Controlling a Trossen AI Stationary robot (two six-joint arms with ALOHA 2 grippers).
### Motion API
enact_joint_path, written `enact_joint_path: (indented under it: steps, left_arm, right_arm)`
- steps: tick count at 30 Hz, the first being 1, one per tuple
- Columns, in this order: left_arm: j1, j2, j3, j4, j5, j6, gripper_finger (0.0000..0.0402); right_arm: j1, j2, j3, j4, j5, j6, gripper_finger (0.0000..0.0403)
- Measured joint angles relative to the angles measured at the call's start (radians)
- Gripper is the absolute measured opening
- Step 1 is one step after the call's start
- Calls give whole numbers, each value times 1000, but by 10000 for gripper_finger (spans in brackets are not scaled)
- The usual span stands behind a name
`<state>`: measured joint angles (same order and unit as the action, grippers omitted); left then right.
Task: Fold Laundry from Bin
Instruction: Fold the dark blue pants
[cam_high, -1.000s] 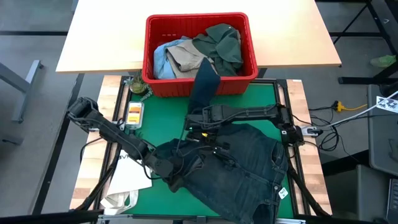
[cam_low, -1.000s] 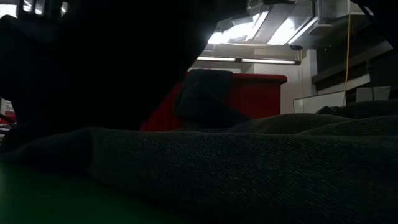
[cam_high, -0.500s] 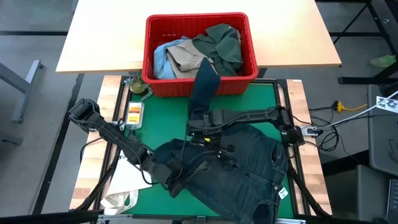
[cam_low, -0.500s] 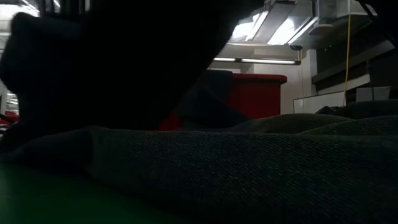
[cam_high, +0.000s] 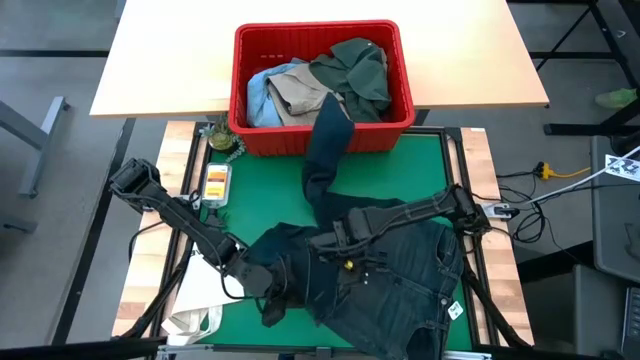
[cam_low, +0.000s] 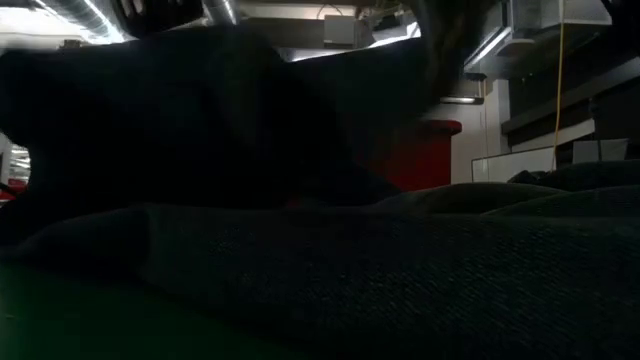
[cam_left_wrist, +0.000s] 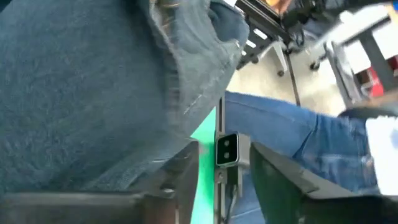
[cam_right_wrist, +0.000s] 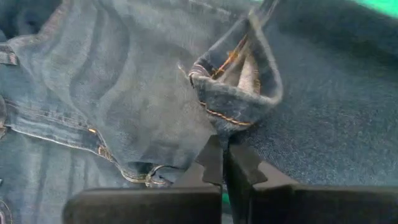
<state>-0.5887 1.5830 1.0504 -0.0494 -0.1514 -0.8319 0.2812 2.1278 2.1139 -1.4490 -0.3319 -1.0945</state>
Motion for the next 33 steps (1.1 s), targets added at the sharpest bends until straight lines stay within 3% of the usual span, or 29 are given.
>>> enact_joint_path:
  steps: [6,10,19,22,27,33]
  left_arm:
    - [-2,0,0,0,9,202,176]
    - [24,0,0,-1,-61,281,180]
    - [182,0,0,-40,-66,487,180]
    - [263,0,0,-95,-2,529,180]
    - [384,0,0,-209,193,561,180]
    - [427,0,0,-293,445,554,172]
  right_arm:
    - [68,0,-1,2,58,69,1]
    - [106,1,-33,10,107,125,1]
    - [173,1,-183,92,142,180,1]
    - [185,1,-222,128,146,180,1]
    - [184,1,-245,148,149,211,1]
    - [184,1,-245,150,202,227,1]
